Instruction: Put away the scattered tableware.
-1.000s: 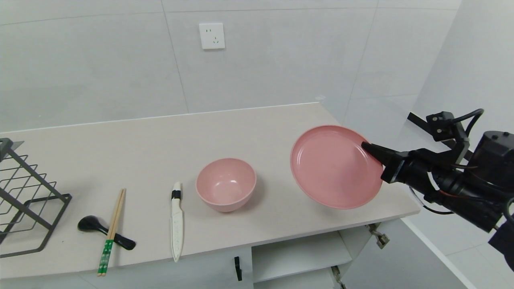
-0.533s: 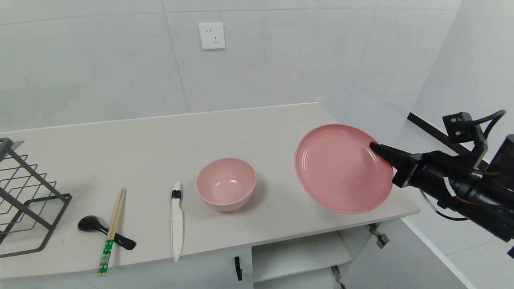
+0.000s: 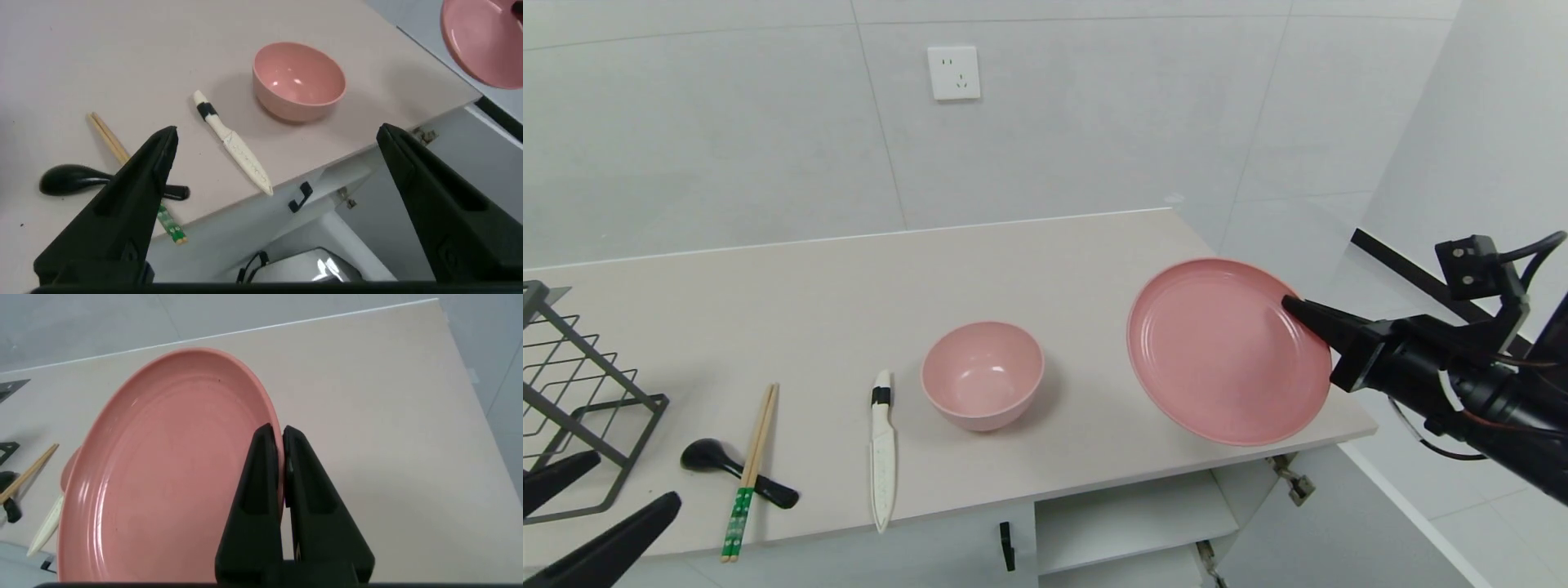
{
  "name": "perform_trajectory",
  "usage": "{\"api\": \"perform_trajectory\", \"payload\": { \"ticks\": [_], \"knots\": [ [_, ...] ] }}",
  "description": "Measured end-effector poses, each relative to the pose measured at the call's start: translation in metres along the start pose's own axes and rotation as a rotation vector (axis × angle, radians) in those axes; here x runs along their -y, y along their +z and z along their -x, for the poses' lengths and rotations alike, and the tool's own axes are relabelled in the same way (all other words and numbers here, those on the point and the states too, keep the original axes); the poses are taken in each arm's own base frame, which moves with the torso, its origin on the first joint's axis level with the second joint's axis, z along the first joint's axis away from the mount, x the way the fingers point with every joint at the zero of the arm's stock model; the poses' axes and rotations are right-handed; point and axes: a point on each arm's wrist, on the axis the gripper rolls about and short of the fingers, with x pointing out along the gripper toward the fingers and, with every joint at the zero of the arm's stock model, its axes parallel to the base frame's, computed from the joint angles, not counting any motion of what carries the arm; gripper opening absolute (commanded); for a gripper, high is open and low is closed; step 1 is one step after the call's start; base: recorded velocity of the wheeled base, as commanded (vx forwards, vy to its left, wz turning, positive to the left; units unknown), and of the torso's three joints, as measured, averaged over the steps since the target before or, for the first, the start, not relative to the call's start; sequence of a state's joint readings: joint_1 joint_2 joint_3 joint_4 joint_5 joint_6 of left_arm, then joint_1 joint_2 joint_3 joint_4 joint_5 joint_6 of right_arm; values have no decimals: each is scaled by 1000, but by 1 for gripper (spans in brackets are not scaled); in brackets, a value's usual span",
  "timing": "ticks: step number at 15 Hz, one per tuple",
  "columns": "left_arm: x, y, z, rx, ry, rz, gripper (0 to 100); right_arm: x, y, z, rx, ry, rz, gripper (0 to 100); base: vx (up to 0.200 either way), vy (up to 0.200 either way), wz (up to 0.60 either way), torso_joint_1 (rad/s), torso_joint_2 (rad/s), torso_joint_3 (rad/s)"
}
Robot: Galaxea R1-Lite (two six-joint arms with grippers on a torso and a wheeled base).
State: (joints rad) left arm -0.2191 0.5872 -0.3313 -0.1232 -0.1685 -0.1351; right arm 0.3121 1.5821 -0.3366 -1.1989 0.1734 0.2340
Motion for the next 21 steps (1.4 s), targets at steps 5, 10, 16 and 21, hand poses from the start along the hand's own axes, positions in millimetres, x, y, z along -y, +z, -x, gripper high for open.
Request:
{"api": "perform_trajectory", "payload": {
  "ticks": [5, 10, 16, 21],
  "knots": [
    [-2, 10, -22, -78, 7, 16, 100, 0, 0, 2, 15, 3, 3, 0, 0, 0, 0, 0, 0, 0],
    [-4, 34, -55, -108, -29, 22, 100, 3, 3, 5, 28, -13, 10, 0, 0, 0, 0, 0, 0, 0],
    [-11, 38, -108, -154, -28, 71, 100, 1, 10, 12, 64, -9, 20, 0, 0, 0, 0, 0, 0, 0],
    [-11, 33, -136, -230, -41, 107, 100, 2, 13, 14, 76, -20, 68, 0, 0, 0, 0, 0, 0, 0]
  ]
}}
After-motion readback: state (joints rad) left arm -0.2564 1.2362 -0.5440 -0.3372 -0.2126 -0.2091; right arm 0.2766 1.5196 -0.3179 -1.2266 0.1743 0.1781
